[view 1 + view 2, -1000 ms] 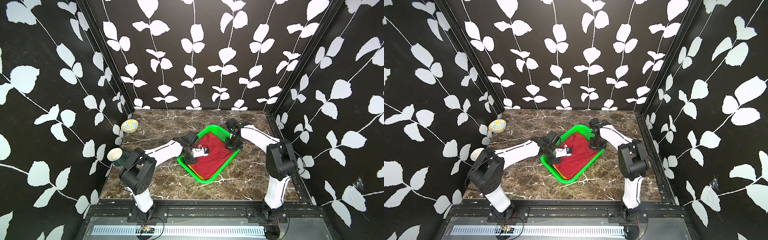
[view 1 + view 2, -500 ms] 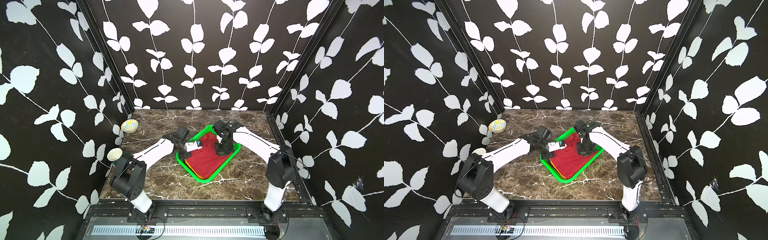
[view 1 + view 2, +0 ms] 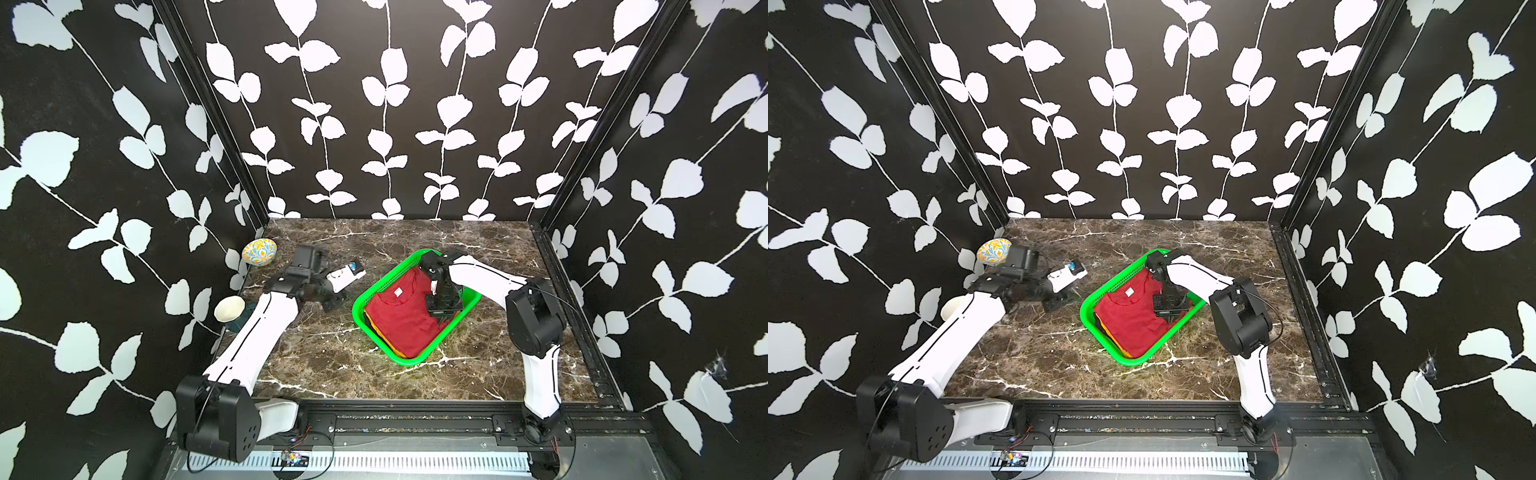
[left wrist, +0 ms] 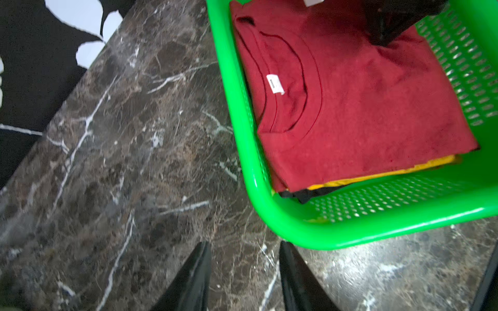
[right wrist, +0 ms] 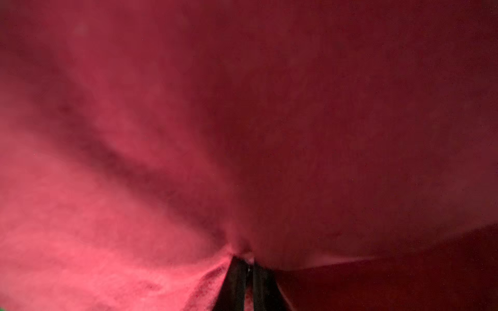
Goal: Put the folded t-shirts into the basket
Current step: Place the T-shirt in the bin.
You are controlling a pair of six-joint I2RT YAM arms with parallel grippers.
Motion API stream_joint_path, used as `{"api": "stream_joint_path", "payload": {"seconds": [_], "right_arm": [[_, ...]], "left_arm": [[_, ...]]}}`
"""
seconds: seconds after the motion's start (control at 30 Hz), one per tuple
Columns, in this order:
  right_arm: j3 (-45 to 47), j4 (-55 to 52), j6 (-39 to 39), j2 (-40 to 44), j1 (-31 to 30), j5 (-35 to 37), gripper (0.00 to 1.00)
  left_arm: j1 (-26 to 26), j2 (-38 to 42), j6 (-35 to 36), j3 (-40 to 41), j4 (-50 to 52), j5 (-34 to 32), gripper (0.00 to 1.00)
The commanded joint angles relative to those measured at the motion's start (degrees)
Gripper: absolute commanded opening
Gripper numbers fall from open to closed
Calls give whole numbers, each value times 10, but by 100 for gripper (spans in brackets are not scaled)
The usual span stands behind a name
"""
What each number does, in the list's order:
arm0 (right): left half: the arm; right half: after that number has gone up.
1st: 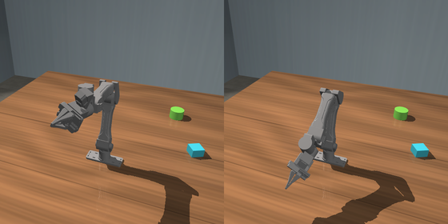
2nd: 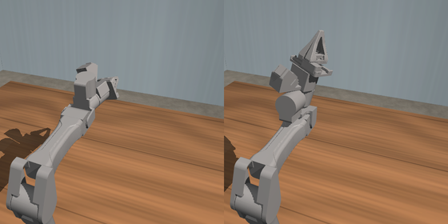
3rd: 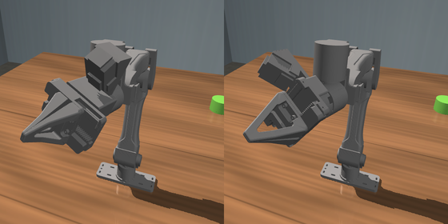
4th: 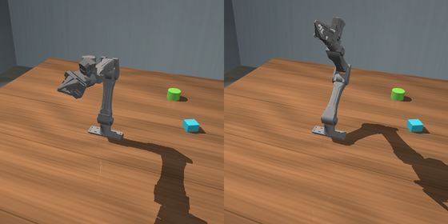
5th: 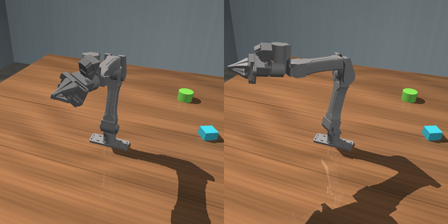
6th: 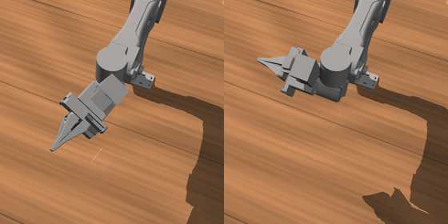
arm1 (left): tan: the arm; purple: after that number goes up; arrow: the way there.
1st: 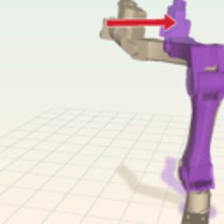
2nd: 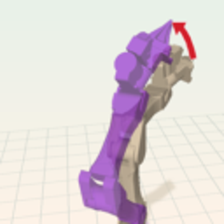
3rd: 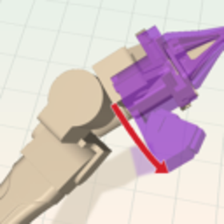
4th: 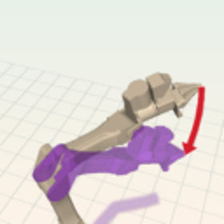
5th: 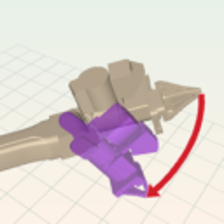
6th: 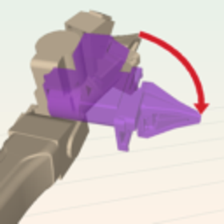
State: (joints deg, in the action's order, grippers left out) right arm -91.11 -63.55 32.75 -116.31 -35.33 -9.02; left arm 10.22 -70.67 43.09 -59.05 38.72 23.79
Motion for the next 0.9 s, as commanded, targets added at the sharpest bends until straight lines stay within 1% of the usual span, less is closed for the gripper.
{"api": "stream_joint_path", "payload": {"seconds": [0.0, 0.17, 0.27, 0.37, 0.5, 0.53, 0.63, 0.67, 0.7, 0.73, 0.77, 0.8, 0.83, 0.87], "right_arm": [[5, -6, 9, 48, -22, -14, 14], [31, -29, 23, 133, -31, 25, 15], [49, -29, 21, 161, -16, 63, 16], [70, -8, 23, 167, 25, 64, 16], [74, 22, 20, 144, 62, 68, 15], [71, 29, 18, 133, 67, 68, 15], [67, 42, 21, 89, 75, 55, 16], [67, 44, 29, 79, 75, 58, 15], [69, 49, 36, 71, 76, 63, 15], [71, 52, 45, 66, 78, 66, 16], [74, 54, 56, 61, 80, 67, 16], [80, 57, 73, 59, 82, 66, 16], [100, 66, 97, 64, 82, 62, 16], [127, 95, 129, 72, 80, 42, 16]], "left_arm": [[-50, 25, -11, 27, 42, 51, 45], [-96, 40, -18, 70, 44, 70, 46], [-116, 46, -26, 90, 29, 81, 48], [-125, 48, -53, 112, -13, 70, 49], [-126, 47, -130, 148, -109, 32, 53], [-126, 49, -158, 156, -131, 13, 60], [-126, 62, -223, 192, -208, -44, 61], [-126, 70, -232, 207, -229, -55, 65], [-126, 77, -242, 223, -249, -63, 73], [-126, 90, -252, 239, -269, -70, 88], [-126, 99, -253, 254, -285, -68, 91], [-126, 110, -250, 267, -299, -61, 91], [-126, 117, -250, 276, -310, -58, 91], [-126, 121, -251, 281, -317, -60, 91]]}}
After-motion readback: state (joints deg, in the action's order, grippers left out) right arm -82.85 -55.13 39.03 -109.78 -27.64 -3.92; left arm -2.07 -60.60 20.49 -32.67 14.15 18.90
